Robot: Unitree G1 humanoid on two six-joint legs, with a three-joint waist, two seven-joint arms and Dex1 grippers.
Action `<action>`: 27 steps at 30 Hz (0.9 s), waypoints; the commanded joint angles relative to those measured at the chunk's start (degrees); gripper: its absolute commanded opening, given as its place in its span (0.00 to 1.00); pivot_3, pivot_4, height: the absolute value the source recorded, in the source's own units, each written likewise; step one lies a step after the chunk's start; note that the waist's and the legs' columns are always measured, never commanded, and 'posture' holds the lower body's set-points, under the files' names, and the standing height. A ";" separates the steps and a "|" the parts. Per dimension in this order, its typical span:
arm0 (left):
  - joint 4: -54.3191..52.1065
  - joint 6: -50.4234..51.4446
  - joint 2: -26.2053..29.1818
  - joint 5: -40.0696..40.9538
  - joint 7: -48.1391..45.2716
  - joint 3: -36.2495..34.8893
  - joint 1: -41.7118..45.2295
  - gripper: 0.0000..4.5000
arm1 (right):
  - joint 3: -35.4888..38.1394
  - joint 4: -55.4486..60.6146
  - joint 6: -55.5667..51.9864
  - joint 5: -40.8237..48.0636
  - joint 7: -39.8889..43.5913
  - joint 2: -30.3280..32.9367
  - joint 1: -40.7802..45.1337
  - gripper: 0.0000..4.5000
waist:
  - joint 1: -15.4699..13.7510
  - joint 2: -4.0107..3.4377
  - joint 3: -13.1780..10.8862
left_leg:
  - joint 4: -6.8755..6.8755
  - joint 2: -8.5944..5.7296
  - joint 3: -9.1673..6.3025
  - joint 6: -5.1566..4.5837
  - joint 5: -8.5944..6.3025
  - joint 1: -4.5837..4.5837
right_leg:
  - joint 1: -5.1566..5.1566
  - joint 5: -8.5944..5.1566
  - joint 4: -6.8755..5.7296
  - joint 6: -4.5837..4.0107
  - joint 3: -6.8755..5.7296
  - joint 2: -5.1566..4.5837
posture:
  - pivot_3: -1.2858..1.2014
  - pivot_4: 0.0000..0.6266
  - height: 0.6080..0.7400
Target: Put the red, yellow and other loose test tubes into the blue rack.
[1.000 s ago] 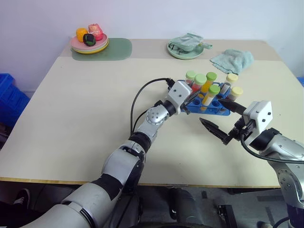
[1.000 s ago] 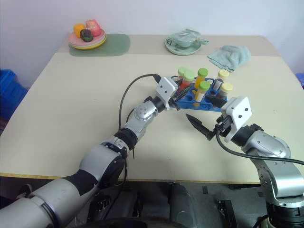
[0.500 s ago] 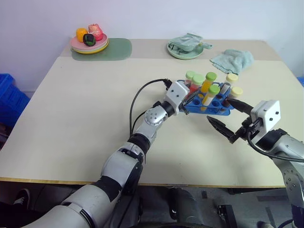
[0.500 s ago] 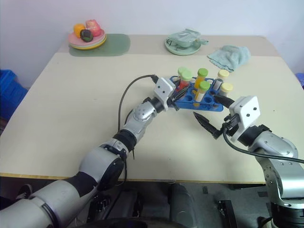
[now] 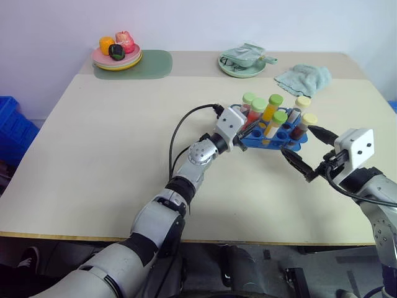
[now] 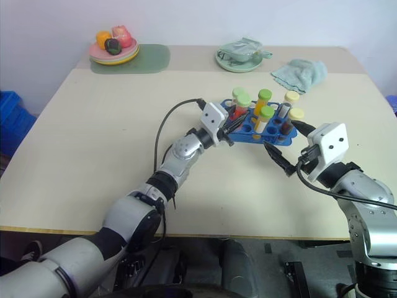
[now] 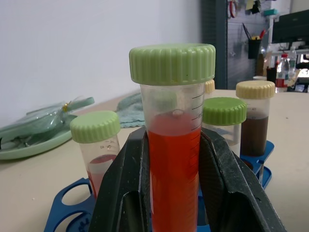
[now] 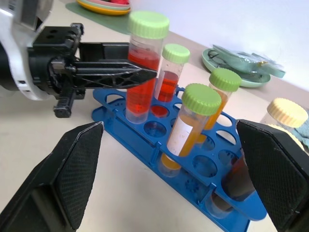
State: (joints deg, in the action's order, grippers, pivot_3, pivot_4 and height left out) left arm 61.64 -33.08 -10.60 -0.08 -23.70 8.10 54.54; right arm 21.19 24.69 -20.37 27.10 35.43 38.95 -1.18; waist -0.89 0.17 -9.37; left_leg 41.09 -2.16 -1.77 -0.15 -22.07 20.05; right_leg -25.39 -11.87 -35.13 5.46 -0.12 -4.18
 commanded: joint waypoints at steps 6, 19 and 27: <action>-3.08 0.43 -4.37 -0.97 2.97 1.07 -2.57 0.18 | 0.86 1.16 1.65 -0.09 -0.06 -0.05 1.11 1.00 | -0.02 0.00 0.00 | 0.00 0.00 0.00 0.00 0.00 0.00 | 0.00 0.00 0.00 0.00 0.00 0.00 | 0.52 0.24 1.00; -5.36 3.51 -4.69 0.78 1.18 2.16 -4.74 0.18 | 0.35 1.02 2.12 -0.31 -0.36 -0.60 1.89 1.00 | -0.07 -0.01 0.01 | 0.00 0.00 0.00 0.00 0.00 0.01 | 0.00 0.00 0.00 0.00 0.00 -0.01 | 0.52 0.24 1.00; -6.08 4.72 -5.73 5.09 -2.39 0.44 -4.09 0.70 | 0.16 0.77 2.07 -0.17 -0.12 -0.61 2.40 1.00 | 0.00 -0.01 0.01 | 0.00 0.00 -0.01 0.00 0.00 0.00 | 0.00 0.00 0.00 0.00 0.00 -0.01 | 0.52 0.24 1.00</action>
State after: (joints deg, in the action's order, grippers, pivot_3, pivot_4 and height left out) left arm 57.74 -27.81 -10.20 4.26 -25.51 8.69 52.52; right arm 20.60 24.59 -19.25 26.58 35.28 38.60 0.63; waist -0.90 0.15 -9.36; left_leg 41.09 -2.17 -1.78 -0.15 -22.06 20.06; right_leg -25.39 -11.87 -35.13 5.46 -0.12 -4.19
